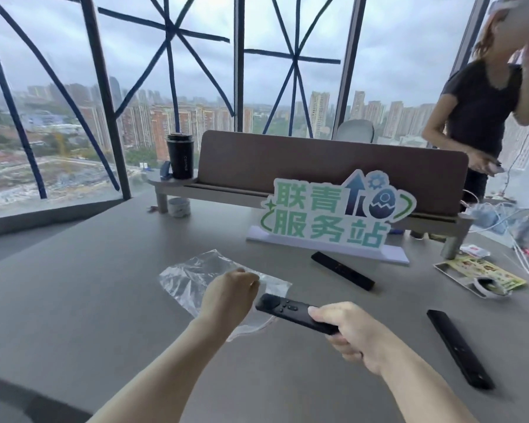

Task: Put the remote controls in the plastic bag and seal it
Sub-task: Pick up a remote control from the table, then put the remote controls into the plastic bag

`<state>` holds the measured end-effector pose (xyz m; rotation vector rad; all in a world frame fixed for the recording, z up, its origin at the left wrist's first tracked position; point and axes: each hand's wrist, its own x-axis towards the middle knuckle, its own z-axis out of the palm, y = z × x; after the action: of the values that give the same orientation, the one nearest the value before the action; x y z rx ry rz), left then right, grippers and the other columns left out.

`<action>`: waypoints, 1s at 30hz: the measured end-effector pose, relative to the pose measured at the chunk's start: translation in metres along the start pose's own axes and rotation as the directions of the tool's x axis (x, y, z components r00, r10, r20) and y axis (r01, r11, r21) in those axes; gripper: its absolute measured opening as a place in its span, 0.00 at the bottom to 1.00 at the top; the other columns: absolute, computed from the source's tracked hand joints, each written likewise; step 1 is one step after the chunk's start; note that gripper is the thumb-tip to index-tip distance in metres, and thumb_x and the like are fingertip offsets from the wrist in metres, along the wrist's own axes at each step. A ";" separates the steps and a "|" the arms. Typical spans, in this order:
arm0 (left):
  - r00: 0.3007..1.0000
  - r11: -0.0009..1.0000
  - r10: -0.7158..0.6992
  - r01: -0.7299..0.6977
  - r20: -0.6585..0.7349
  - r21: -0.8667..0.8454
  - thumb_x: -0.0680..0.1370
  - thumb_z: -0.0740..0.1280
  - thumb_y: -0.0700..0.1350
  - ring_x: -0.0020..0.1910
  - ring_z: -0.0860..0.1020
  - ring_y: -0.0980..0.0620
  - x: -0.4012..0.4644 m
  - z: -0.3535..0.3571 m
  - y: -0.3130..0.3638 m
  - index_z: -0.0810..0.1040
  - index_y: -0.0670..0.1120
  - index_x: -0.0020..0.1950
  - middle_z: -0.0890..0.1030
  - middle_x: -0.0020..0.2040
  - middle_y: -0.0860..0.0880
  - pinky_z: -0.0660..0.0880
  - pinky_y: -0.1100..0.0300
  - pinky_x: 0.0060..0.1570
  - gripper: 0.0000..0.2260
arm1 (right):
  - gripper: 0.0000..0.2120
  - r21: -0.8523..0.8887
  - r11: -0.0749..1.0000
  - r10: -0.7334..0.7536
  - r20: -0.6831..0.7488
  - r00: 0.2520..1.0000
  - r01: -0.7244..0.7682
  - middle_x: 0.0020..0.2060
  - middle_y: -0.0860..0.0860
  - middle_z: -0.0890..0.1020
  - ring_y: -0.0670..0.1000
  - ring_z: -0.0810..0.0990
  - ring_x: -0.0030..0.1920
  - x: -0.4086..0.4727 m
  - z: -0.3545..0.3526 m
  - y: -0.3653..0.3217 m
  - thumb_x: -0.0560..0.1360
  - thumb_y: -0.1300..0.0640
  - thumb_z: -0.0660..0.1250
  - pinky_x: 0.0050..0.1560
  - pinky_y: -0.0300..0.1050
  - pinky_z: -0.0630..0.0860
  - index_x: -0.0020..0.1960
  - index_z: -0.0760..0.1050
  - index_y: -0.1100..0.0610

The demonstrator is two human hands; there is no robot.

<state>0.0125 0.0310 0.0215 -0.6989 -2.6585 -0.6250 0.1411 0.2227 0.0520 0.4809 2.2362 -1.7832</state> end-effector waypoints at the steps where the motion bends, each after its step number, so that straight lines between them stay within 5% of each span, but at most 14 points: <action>1: 1.000 0.999 -0.012 0.012 -0.002 -0.037 0.74 0.61 0.45 0.34 0.76 0.40 0.002 0.001 0.007 0.75 0.44 0.34 0.73 0.32 0.48 0.65 0.56 0.28 0.10 | 0.18 -0.039 0.999 0.005 -0.010 1.000 -0.006 0.24 0.49 0.59 0.49 0.51 0.24 0.004 0.007 -0.004 0.77 0.48 0.65 0.23 0.40 0.48 0.33 0.62 0.52; 4: 0.999 0.991 -0.045 0.044 0.000 -0.126 0.72 0.60 0.45 0.33 0.73 0.41 0.007 0.001 0.022 0.67 0.42 0.31 0.72 0.29 0.46 0.69 0.52 0.29 0.12 | 0.16 -0.011 1.000 -0.021 -0.043 0.999 0.020 0.25 0.49 0.73 0.47 0.57 0.22 0.023 0.029 -0.011 0.77 0.44 0.66 0.24 0.39 0.54 0.42 0.79 0.57; 6: 0.999 0.982 -0.042 0.041 -0.003 -0.184 0.74 0.61 0.47 0.34 0.74 0.43 0.010 0.002 0.026 0.71 0.44 0.31 0.76 0.30 0.46 0.72 0.52 0.33 0.13 | 0.14 -0.015 0.999 -0.051 -0.130 0.990 0.049 0.29 0.49 0.81 0.45 0.62 0.19 0.031 0.030 -0.010 0.79 0.48 0.64 0.26 0.39 0.57 0.51 0.81 0.57; 8: 0.999 0.978 -0.041 0.035 -0.026 -0.207 0.75 0.62 0.49 0.36 0.77 0.45 0.013 0.005 0.028 0.80 0.46 0.38 0.80 0.34 0.47 0.75 0.53 0.35 0.11 | 0.12 -0.096 0.993 -0.098 -0.311 0.945 0.071 0.28 0.48 0.82 0.42 0.68 0.20 0.034 0.015 0.000 0.79 0.54 0.62 0.28 0.39 0.62 0.47 0.83 0.57; 11: 0.998 0.974 -0.032 0.020 -0.049 -0.227 0.76 0.62 0.49 0.39 0.79 0.45 0.018 0.016 0.032 0.81 0.48 0.43 0.83 0.37 0.47 0.77 0.52 0.38 0.10 | 0.11 -0.160 0.986 -0.126 -0.553 0.824 0.043 0.33 0.49 0.84 0.50 0.79 0.35 0.047 -0.029 0.024 0.77 0.57 0.61 0.37 0.43 0.73 0.42 0.82 0.53; 13: 0.999 0.970 -0.018 0.007 -0.044 -0.241 0.76 0.62 0.49 0.42 0.80 0.44 0.022 0.025 0.039 0.81 0.47 0.44 0.84 0.39 0.47 0.78 0.51 0.40 0.10 | 0.14 -0.296 0.953 -0.147 -0.655 0.741 -0.073 0.52 0.51 0.84 0.56 0.80 0.51 0.067 -0.059 0.040 0.78 0.55 0.58 0.49 0.47 0.75 0.56 0.80 0.51; 15: 0.999 0.968 -0.007 -0.005 -0.048 -0.251 0.76 0.61 0.49 0.43 0.80 0.44 0.026 0.031 0.047 0.82 0.48 0.44 0.84 0.40 0.47 0.77 0.52 0.41 0.10 | 0.21 -0.416 0.892 -0.157 -0.648 0.746 -0.174 0.68 0.54 0.74 0.59 0.75 0.63 0.091 -0.085 0.048 0.79 0.52 0.55 0.57 0.52 0.72 0.72 0.68 0.53; 18: 0.994 0.952 -0.038 0.005 -0.102 -0.306 0.77 0.63 0.49 0.43 0.80 0.48 0.029 0.030 0.053 0.83 0.52 0.50 0.85 0.43 0.51 0.73 0.57 0.39 0.09 | 0.26 -0.523 0.820 -0.151 -0.591 0.793 -0.234 0.75 0.56 0.65 0.60 0.69 0.70 0.123 -0.102 0.050 0.81 0.49 0.52 0.66 0.55 0.68 0.76 0.59 0.57; 23: 0.995 0.922 -0.022 -0.019 -0.102 -0.388 0.76 0.66 0.47 0.39 0.80 0.54 0.030 0.024 0.058 0.84 0.51 0.50 0.86 0.41 0.52 0.70 0.64 0.36 0.08 | 0.17 -0.641 0.677 -0.224 -0.648 0.728 -0.363 0.59 0.57 0.78 0.61 0.79 0.55 0.155 -0.109 0.054 0.79 0.46 0.60 0.51 0.52 0.77 0.59 0.73 0.58; 26: 0.995 0.904 -0.036 -0.007 -0.092 -0.428 0.75 0.67 0.47 0.36 0.79 0.59 0.032 0.022 0.062 0.84 0.51 0.50 0.86 0.41 0.54 0.69 0.74 0.37 0.08 | 0.14 -0.568 0.755 -0.133 -0.622 0.771 -0.328 0.49 0.56 0.81 0.59 0.81 0.45 0.147 -0.107 0.053 0.75 0.48 0.65 0.41 0.48 0.76 0.53 0.74 0.57; 30: 0.992 0.885 -0.071 0.016 -0.101 -0.465 0.75 0.67 0.48 0.34 0.78 0.59 0.037 0.018 0.070 0.84 0.51 0.49 0.84 0.35 0.55 0.72 0.69 0.37 0.08 | 0.07 0.044 0.998 0.062 -0.487 0.871 -0.047 0.29 0.56 0.79 0.50 0.67 0.20 0.095 -0.114 0.045 0.77 0.56 0.63 0.22 0.37 0.63 0.48 0.73 0.61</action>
<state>0.0151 0.1094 0.0443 -0.6965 -2.4363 -1.3011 0.0744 0.3532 0.0008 1.1003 2.4757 -1.8228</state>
